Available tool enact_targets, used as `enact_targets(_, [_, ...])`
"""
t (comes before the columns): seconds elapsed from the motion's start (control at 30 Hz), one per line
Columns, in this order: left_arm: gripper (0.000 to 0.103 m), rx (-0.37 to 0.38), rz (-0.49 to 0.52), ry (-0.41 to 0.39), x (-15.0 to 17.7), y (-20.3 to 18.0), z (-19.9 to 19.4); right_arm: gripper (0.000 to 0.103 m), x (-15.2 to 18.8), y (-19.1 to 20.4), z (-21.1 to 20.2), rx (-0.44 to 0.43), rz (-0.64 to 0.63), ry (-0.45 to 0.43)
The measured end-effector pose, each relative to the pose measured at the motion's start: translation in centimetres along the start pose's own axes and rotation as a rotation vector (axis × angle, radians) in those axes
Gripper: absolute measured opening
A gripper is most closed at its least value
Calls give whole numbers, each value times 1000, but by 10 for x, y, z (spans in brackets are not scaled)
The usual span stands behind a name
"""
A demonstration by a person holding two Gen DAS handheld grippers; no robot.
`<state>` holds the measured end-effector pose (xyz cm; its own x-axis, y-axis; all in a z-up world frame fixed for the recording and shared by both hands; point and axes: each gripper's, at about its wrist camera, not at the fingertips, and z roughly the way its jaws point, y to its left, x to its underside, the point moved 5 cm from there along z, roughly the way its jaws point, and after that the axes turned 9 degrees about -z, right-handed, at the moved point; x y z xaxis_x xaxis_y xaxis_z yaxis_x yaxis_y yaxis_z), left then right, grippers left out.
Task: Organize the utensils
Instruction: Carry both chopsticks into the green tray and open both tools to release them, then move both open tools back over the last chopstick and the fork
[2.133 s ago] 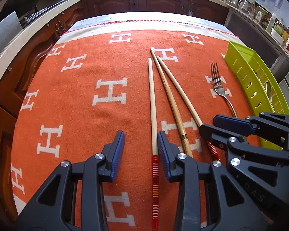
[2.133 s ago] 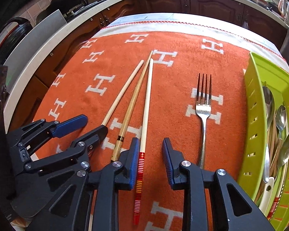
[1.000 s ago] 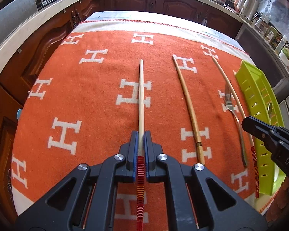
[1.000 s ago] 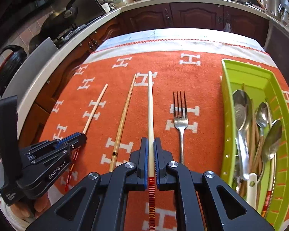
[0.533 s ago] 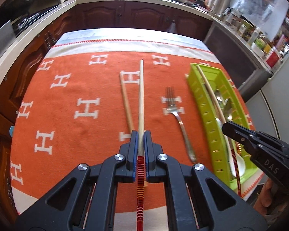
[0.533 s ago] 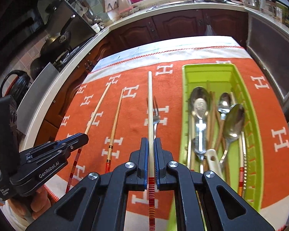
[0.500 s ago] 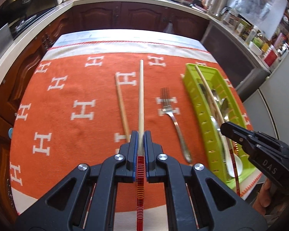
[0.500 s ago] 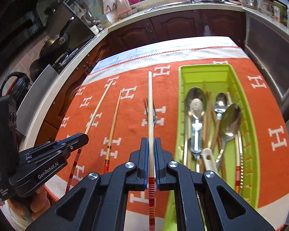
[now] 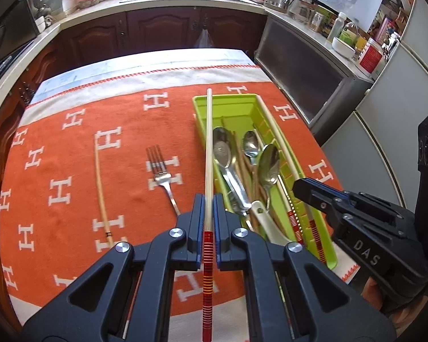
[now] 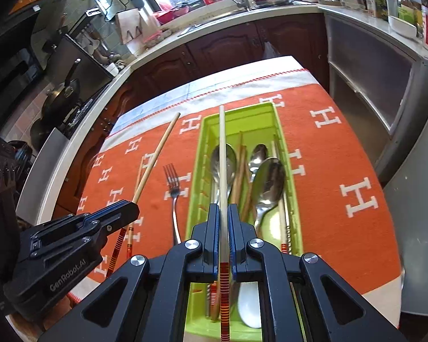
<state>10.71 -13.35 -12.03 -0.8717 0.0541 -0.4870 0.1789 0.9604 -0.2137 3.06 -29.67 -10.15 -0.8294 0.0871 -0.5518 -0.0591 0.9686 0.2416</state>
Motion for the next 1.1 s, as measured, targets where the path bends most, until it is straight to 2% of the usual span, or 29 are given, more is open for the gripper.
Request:
enact_targets(0.17, [4, 0, -7, 48, -1, -20, 25, 5, -5, -15, 11, 9, -2, 16])
enact_targets(0.4, [4, 13, -9, 94, 8, -26, 43, 7, -9, -28, 30, 12, 13, 58])
enact_targets(0.5, [4, 5, 12, 93, 11, -26, 42, 14, -4, -28, 36, 5, 34, 69])
enact_targets(0.57, [11, 5, 26, 96, 14, -25, 39, 16, 0, -27, 38, 7, 45, 69])
enact_targets(0.63, [36, -1, 32, 92, 16, -22, 34, 17, 3, -28, 39, 8, 51, 67])
enact_targets(0.7, [45, 0, 23, 83, 16, -17, 29, 19, 6, -29, 39, 8, 55, 67])
enact_targets(1.1, [45, -56, -45, 35, 15, 30, 2, 19, 28, -15, 29, 1, 56, 73])
